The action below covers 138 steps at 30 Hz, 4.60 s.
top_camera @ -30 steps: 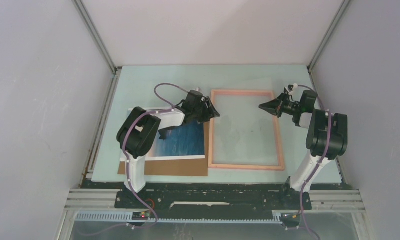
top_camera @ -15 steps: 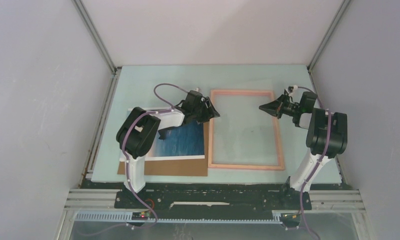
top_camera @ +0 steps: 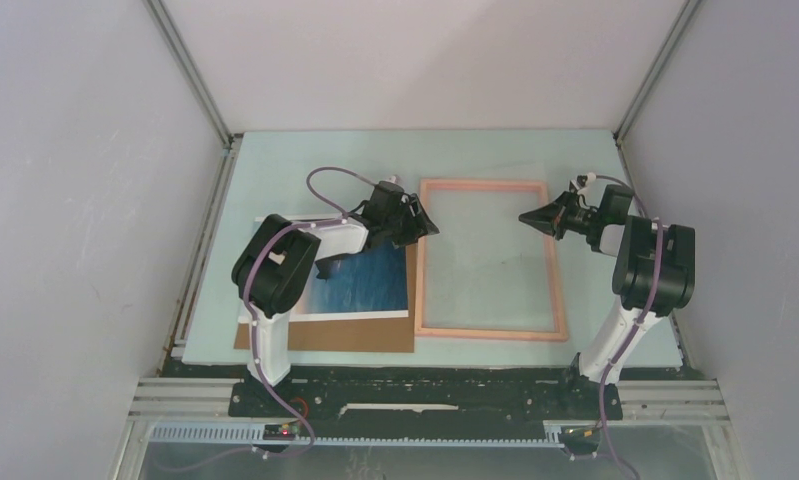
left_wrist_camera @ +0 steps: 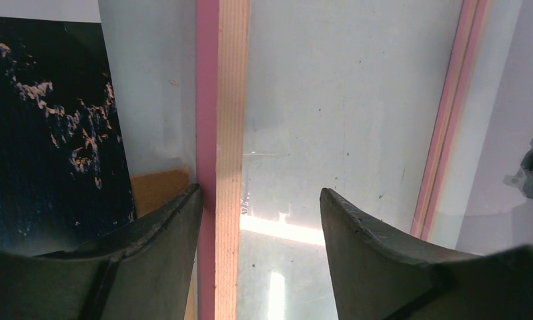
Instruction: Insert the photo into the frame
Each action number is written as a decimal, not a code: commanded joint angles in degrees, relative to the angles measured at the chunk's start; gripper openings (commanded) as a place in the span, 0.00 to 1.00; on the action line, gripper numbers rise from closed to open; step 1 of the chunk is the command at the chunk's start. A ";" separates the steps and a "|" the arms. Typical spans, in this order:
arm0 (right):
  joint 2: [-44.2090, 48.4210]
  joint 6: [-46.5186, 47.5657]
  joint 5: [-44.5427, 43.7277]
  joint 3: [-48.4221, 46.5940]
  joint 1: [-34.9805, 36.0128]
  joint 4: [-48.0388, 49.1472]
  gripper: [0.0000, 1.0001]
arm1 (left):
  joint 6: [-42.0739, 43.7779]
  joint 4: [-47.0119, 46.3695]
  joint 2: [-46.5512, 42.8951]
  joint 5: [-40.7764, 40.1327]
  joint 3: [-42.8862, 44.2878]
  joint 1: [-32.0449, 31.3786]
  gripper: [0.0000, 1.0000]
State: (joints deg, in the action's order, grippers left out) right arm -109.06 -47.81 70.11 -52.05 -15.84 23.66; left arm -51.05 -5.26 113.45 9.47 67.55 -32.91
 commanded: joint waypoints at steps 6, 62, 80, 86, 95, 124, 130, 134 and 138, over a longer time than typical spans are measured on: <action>-2.04 3.41 -0.26 -2.44 1.25 -2.05 0.12 | -0.68 -1.51 -2.48 2.53 -0.84 -0.84 0.67; 1.30 21.92 -10.35 -10.57 3.64 -29.16 0.62 | 17.48 36.15 0.75 -17.27 21.99 -6.47 0.67; 0.97 21.46 -9.68 -10.61 3.88 -28.38 0.58 | 17.13 40.49 7.79 -18.88 26.41 -7.36 0.47; 1.11 21.61 -9.91 -10.59 4.06 -28.57 0.59 | 16.55 40.15 8.10 -18.99 25.03 -7.42 0.33; 1.11 22.29 -10.51 -10.60 4.23 -29.37 0.59 | 15.60 43.65 10.36 -19.31 25.63 -7.56 0.26; 4.62 26.73 -18.17 -11.77 3.67 -36.69 0.84 | 14.25 47.39 18.62 -22.79 24.84 -8.84 0.12; 5.95 28.34 -20.55 -11.95 2.13 -39.21 0.87 | 14.22 46.87 18.38 -22.82 24.34 -8.82 0.12; 7.33 29.11 -22.38 -12.41 1.51 -40.77 0.88 | 14.35 46.74 18.30 -22.70 24.21 -8.80 0.10; 8.33 30.92 -26.02 -14.32 1.28 -44.43 0.89 | 14.40 46.65 18.30 -22.75 24.19 -8.80 0.10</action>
State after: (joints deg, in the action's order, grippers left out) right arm -104.60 -19.94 47.97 -62.76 -14.17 -17.12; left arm -36.23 40.56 124.84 -11.86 96.31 -41.36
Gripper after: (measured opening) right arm 0.886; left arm 0.243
